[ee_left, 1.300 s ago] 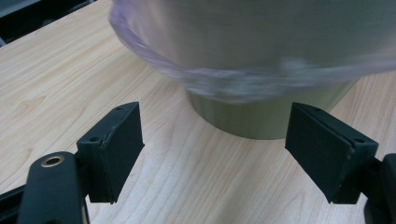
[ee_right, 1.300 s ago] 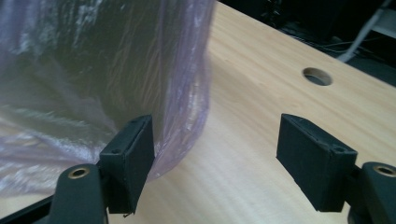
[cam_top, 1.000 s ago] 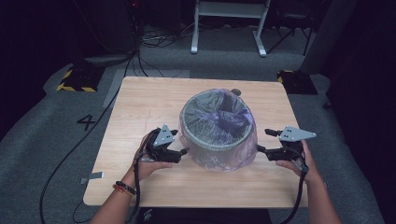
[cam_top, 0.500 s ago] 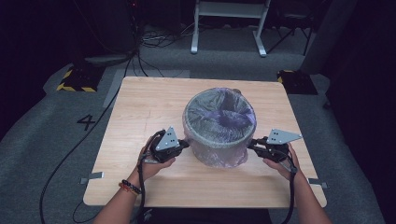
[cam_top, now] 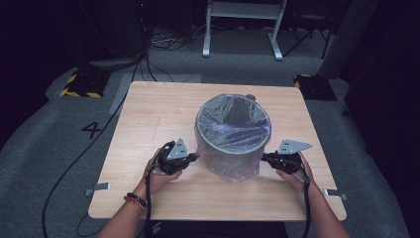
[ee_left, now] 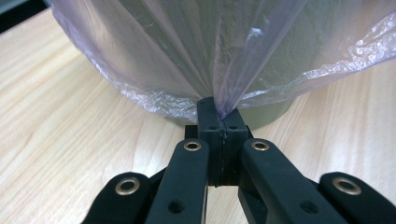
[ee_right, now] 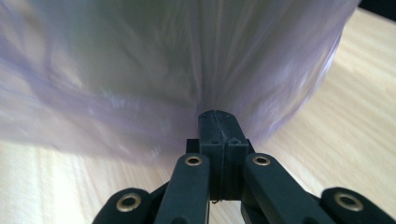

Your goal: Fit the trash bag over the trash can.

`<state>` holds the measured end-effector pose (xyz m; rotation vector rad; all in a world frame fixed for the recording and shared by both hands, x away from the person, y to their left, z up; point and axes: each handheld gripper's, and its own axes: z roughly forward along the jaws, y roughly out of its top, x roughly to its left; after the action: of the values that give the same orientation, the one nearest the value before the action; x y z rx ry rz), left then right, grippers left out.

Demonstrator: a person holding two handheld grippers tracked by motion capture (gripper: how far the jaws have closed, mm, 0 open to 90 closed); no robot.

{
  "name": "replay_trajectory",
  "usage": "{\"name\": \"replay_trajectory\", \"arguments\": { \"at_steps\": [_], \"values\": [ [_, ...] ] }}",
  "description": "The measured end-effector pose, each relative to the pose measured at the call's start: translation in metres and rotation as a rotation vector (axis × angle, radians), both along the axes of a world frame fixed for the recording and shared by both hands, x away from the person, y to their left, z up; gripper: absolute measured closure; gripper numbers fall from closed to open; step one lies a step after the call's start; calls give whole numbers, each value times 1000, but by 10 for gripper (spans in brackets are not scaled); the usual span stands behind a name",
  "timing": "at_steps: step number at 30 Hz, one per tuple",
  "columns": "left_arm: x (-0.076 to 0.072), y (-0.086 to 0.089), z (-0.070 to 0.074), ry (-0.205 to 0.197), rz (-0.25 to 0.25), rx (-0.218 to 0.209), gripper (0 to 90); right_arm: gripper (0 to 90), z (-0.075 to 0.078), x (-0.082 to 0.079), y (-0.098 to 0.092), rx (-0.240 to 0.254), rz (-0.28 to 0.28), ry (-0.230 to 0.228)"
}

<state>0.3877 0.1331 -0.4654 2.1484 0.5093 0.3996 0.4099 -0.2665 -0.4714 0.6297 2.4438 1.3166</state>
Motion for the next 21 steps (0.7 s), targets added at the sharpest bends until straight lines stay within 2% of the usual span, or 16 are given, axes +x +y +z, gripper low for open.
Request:
{"name": "replay_trajectory", "arguments": {
  "at_steps": [4, 9, 11, 14, 16, 19, 21],
  "values": [
    [2, -2, -5, 17, 4, 27, 900, 900, -11, 5, -1, -31, -27, 35],
    [4, 0, -9, 40, 12, 24, 900, 900, -13, 7, -2, -18, -47, 40],
    [4, 0, -12, 38, 20, 32, 891, 869, -12, 5, -3, -9, -51, 38],
    [2, -3, -19, 45, 31, 52, 749, 730, -10, 3, -5, -3, -64, 22],
    [0, -6, -20, 49, 68, 75, 606, 606, -7, 0, -7, 4, -68, 17],
    [-7, -6, -18, 54, 72, 45, 384, 438, -3, -11, -10, -6, -76, -17],
    [-11, -6, -14, 46, 83, 26, 234, 347, -1, -17, -11, 18, -78, -37]
  ]
}}
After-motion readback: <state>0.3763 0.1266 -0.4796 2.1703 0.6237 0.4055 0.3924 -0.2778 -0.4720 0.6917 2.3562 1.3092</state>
